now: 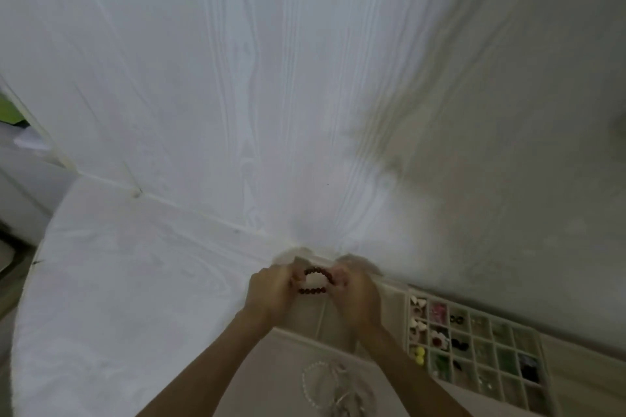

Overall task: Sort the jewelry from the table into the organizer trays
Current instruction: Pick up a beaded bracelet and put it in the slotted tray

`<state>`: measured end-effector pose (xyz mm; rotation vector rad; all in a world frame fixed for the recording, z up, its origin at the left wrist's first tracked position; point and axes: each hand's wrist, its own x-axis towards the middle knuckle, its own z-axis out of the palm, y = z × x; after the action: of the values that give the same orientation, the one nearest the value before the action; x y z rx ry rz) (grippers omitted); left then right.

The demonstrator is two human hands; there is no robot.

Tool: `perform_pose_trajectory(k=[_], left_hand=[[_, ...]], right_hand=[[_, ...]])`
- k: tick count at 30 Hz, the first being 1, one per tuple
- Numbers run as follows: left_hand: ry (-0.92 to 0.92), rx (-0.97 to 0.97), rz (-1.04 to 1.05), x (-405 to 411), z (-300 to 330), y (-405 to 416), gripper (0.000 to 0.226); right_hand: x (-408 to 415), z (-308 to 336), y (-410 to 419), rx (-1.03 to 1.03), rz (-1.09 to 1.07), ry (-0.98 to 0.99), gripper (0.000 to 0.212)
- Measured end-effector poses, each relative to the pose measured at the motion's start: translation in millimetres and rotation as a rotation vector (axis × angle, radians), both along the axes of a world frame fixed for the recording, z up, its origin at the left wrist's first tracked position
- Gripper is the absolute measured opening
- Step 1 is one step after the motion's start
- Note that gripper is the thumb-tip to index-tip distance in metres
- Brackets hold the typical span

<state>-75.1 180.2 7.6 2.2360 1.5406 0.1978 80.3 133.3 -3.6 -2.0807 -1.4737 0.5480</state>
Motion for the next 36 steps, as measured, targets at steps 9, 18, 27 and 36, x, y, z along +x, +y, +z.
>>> perform_pose_trajectory(k=[9, 18, 27, 36], left_hand=[[0.092, 0.577, -0.271, 4, -34, 14, 0.014], [0.035, 0.624, -0.438, -13, -36, 11, 0.029], [-0.007, 0.589, -0.355, -15, -31, 9, 0.039], [-0.046, 0.319, -0.214, -27, -29, -4, 0.034]], right_hand=[[9, -19, 8, 0.236, 0.219, -0.501, 0.014], [12, -32, -7, 0.264, 0.353, -0.680, 0.019], [6, -20, -1, 0.220, 0.396, -0.651, 0.023], [14, -28, -18, 0.292, 0.621, -0.562, 0.018]])
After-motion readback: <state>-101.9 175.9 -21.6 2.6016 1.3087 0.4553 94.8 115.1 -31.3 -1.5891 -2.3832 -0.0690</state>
